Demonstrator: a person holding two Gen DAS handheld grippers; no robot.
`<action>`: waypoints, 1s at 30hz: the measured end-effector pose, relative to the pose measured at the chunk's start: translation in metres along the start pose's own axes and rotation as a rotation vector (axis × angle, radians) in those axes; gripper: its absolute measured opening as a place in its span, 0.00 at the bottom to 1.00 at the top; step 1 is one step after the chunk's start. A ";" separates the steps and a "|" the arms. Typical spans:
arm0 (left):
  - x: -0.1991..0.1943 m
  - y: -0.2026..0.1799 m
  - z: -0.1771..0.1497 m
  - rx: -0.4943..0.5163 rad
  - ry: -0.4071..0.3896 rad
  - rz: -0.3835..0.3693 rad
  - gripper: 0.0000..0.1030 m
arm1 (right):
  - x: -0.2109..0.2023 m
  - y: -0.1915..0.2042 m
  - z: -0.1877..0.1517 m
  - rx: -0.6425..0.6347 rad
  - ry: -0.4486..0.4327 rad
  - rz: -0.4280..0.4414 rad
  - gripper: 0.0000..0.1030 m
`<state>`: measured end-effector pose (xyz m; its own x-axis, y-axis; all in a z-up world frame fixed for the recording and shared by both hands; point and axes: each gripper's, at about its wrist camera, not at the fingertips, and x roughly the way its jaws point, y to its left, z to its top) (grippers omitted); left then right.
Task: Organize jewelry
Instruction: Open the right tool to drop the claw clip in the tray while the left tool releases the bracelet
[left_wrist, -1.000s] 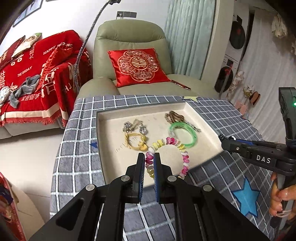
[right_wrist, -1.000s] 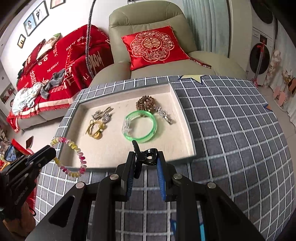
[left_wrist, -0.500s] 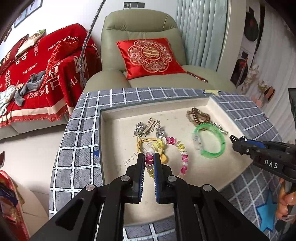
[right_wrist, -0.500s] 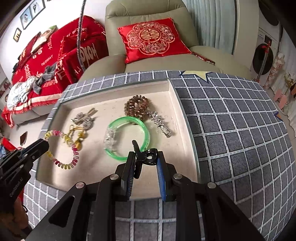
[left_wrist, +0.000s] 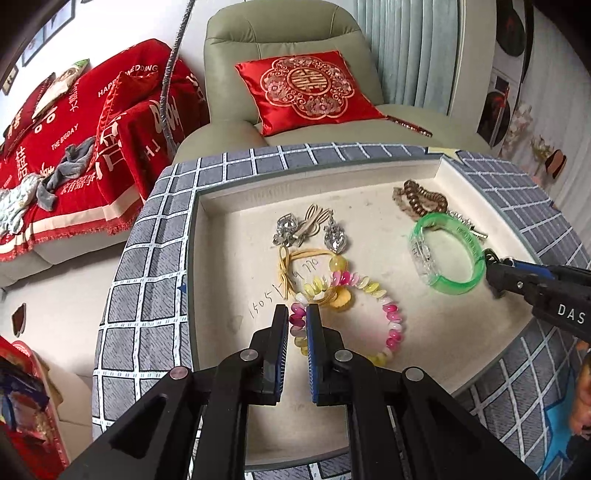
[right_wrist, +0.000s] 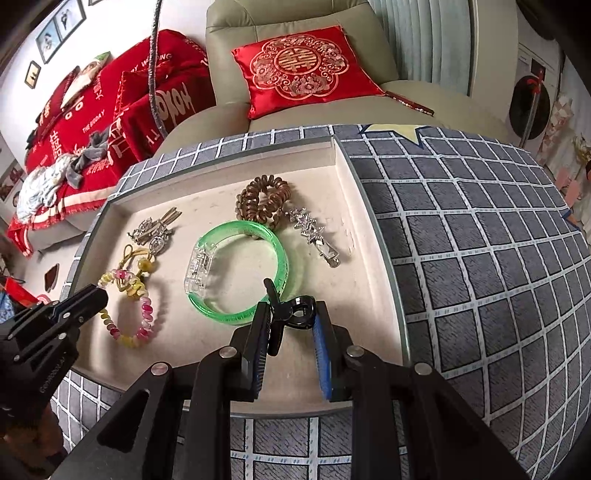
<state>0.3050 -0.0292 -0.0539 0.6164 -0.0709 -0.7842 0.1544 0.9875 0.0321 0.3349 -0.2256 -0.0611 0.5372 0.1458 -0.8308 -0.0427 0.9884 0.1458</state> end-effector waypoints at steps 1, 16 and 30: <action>0.001 -0.001 -0.001 0.006 0.003 0.007 0.24 | 0.002 0.000 -0.001 -0.001 0.004 0.000 0.27; -0.011 -0.004 0.001 0.008 -0.038 0.043 0.24 | -0.022 0.010 0.001 -0.006 -0.061 0.034 0.62; -0.031 0.001 0.006 -0.027 -0.101 0.069 1.00 | -0.036 0.008 -0.001 0.006 -0.082 0.030 0.62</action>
<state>0.2906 -0.0265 -0.0255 0.6996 -0.0154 -0.7143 0.0890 0.9939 0.0657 0.3146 -0.2230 -0.0305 0.6027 0.1709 -0.7794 -0.0549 0.9834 0.1732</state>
